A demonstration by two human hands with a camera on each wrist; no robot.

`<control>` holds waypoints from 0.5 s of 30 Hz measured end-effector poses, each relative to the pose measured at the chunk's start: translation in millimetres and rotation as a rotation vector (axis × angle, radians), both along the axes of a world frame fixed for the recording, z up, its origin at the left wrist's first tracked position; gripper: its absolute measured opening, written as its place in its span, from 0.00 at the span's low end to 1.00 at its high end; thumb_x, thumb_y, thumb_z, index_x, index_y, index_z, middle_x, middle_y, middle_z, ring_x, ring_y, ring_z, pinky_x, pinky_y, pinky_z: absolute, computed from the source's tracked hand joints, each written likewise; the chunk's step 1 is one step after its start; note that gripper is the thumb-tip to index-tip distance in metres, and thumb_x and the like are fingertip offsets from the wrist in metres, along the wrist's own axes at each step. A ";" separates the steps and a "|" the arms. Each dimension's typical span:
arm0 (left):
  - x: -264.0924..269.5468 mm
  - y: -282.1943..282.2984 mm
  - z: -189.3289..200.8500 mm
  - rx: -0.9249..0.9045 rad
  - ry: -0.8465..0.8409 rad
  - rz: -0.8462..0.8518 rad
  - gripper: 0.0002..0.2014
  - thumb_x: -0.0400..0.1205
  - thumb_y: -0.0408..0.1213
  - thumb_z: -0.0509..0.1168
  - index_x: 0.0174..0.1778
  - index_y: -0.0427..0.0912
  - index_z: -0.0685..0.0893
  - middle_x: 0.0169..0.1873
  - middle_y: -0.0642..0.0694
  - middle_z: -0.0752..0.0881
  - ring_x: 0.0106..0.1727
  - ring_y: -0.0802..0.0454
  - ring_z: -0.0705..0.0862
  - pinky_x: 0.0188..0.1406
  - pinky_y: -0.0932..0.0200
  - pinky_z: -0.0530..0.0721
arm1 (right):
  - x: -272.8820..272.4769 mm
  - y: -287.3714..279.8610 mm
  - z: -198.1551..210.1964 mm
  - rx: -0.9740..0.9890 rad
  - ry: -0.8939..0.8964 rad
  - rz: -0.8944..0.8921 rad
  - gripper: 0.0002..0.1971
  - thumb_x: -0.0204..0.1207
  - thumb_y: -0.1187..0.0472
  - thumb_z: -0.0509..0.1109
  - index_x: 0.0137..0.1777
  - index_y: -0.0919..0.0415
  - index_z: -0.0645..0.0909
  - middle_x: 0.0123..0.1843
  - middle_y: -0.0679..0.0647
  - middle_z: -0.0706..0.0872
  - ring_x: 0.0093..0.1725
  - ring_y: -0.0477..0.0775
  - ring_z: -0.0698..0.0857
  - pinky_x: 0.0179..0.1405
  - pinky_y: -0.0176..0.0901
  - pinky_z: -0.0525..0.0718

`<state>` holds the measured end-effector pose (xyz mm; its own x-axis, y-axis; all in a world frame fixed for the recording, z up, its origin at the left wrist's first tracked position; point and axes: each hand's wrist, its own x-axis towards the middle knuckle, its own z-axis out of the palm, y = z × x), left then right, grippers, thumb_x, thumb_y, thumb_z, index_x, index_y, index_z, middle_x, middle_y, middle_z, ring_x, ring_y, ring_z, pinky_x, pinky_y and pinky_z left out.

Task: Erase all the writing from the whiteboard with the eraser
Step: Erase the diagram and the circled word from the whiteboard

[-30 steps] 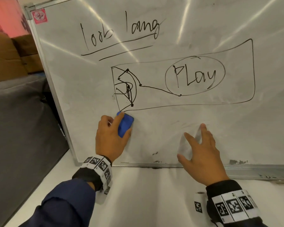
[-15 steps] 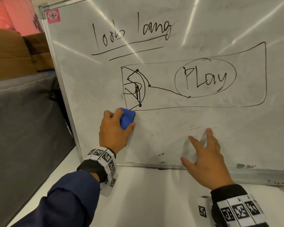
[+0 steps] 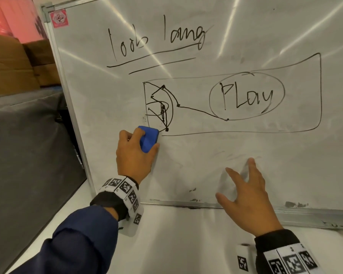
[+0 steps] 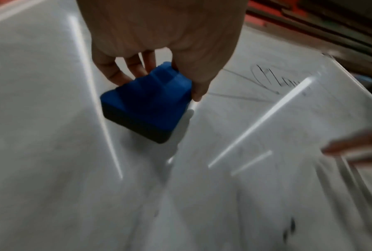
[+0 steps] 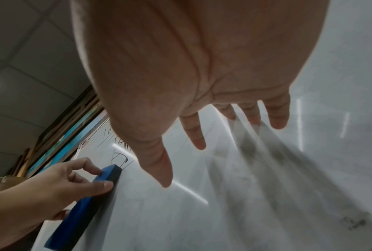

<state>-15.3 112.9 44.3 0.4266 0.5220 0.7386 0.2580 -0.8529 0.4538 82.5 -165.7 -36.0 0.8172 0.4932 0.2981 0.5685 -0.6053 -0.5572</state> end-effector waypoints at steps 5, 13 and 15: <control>-4.4 4.3 -6.5 0.119 0.100 -0.063 0.23 0.73 0.47 0.79 0.63 0.50 0.80 0.52 0.49 0.73 0.50 0.48 0.77 0.48 0.47 0.86 | -1.4 0.7 0.5 -0.002 -0.003 -0.005 0.39 0.77 0.39 0.72 0.86 0.42 0.61 0.89 0.53 0.30 0.89 0.59 0.37 0.85 0.62 0.60; -0.5 -8.7 3.9 0.147 0.131 -0.109 0.23 0.72 0.47 0.80 0.61 0.50 0.82 0.52 0.48 0.73 0.49 0.47 0.78 0.47 0.49 0.85 | -2.8 2.1 -0.4 0.037 0.015 -0.006 0.38 0.76 0.40 0.74 0.85 0.42 0.64 0.89 0.51 0.30 0.89 0.58 0.38 0.83 0.63 0.61; 1.0 -6.8 1.9 0.097 0.100 -0.083 0.24 0.72 0.47 0.80 0.62 0.50 0.82 0.52 0.49 0.73 0.49 0.48 0.78 0.47 0.49 0.86 | -3.0 1.9 -0.2 0.038 0.010 -0.005 0.38 0.76 0.40 0.74 0.84 0.42 0.65 0.89 0.51 0.31 0.88 0.58 0.38 0.83 0.63 0.61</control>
<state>-14.3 106.1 46.2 0.5391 0.4106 0.7354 0.2249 -0.9116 0.3441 79.5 -163.8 -36.2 0.8228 0.4774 0.3084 0.5598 -0.5867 -0.5852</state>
